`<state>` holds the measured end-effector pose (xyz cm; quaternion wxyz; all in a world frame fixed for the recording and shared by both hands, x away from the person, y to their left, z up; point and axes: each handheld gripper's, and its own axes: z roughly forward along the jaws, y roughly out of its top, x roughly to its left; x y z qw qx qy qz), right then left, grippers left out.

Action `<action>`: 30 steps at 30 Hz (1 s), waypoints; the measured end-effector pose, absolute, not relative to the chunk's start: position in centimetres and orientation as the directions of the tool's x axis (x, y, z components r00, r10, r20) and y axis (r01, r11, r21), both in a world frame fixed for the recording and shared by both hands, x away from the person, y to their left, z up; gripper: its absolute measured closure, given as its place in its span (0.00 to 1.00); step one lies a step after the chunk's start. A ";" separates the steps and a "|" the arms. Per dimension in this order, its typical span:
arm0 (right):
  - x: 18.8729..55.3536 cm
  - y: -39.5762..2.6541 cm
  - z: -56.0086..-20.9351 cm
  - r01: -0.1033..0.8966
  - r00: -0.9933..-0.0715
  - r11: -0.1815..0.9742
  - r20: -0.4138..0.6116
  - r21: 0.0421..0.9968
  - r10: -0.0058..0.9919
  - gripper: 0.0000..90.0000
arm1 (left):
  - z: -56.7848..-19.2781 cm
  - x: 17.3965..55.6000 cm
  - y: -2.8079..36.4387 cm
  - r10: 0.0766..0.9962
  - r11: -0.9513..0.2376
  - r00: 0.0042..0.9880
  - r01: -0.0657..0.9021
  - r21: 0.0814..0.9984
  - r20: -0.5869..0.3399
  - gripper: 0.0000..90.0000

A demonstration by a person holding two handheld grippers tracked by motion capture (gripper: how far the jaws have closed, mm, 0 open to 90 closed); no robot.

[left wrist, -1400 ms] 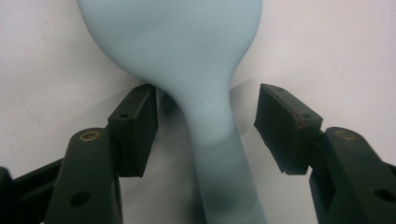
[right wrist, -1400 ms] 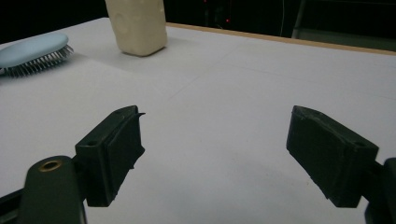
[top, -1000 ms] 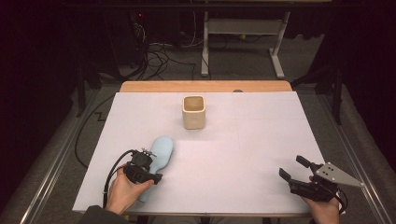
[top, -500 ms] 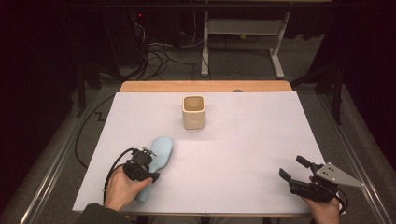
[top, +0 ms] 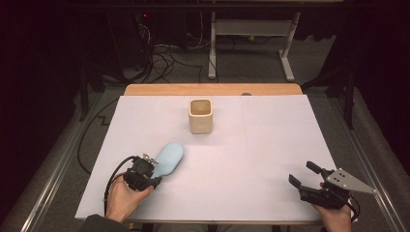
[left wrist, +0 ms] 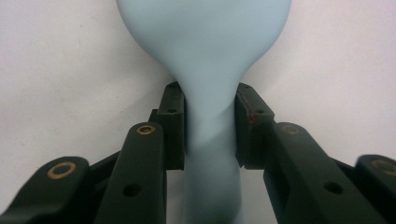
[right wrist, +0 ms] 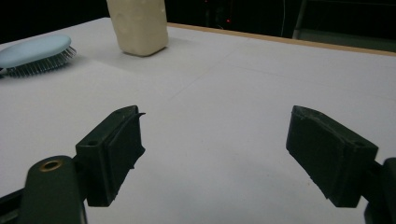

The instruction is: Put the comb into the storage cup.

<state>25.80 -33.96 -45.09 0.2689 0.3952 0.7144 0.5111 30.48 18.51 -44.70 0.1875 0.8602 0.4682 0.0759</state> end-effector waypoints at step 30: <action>25.9 -33.9 -45.2 0.292 -0.541 0.169 0.017 0.941 0.841 0.22 | -44.4 29.9 18.5 0.782 -0.527 0.622 0.689 0.497 -0.035 0.78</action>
